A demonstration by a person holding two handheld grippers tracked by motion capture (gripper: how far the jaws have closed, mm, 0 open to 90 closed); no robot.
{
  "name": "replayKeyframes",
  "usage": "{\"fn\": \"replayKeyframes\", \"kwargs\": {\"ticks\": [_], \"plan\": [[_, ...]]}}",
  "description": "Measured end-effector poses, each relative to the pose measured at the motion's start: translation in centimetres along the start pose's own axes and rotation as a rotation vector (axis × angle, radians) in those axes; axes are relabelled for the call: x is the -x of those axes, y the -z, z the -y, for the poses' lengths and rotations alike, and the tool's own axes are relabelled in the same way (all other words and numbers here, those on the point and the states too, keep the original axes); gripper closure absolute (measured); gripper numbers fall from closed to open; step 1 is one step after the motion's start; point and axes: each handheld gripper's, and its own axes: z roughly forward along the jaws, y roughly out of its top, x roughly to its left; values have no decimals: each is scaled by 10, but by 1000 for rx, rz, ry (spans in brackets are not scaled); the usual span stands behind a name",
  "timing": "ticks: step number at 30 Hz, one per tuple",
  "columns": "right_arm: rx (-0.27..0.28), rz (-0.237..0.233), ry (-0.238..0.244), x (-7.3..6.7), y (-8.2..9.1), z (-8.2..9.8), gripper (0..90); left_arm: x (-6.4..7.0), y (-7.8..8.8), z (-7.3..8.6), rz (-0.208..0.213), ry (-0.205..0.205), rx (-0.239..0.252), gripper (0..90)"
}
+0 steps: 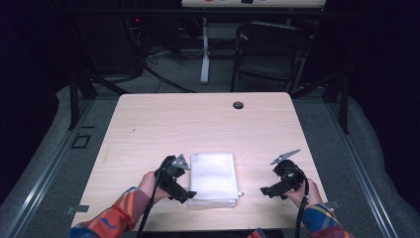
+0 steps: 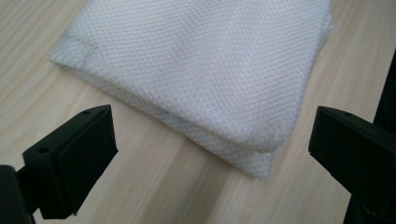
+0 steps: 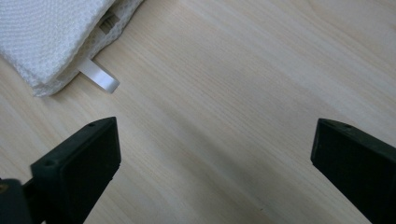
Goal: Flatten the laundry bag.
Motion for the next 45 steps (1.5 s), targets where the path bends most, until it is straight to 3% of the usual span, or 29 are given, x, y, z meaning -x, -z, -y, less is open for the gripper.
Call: {"fn": "replayKeyframes", "kwargs": {"ticks": [7, 12, 18, 24, 39, 45], "plan": [[-6, -3, 0, -2, -1, 0, 12, 8, -8, -5, 17, -36, -13, 28], [-5, -9, -5, -2, -1, 0, 12, 15, -10, -8, 35, -87, -6, 147], [8, -12, -9, -3, -2, 0, 13, 22, -16, -12, 54, -132, -25, 212], [-8, -6, 3, -3, -2, -1, 14, 31, -27, -15, 58, -188, -80, 385], [-8, -19, -5, -5, -4, 0, 17, 36, -49, -16, 19, -235, -172, 528], [-20, -16, 5, -5, -5, 0, 19, 33, -51, -16, 16, -230, -168, 589]]}}
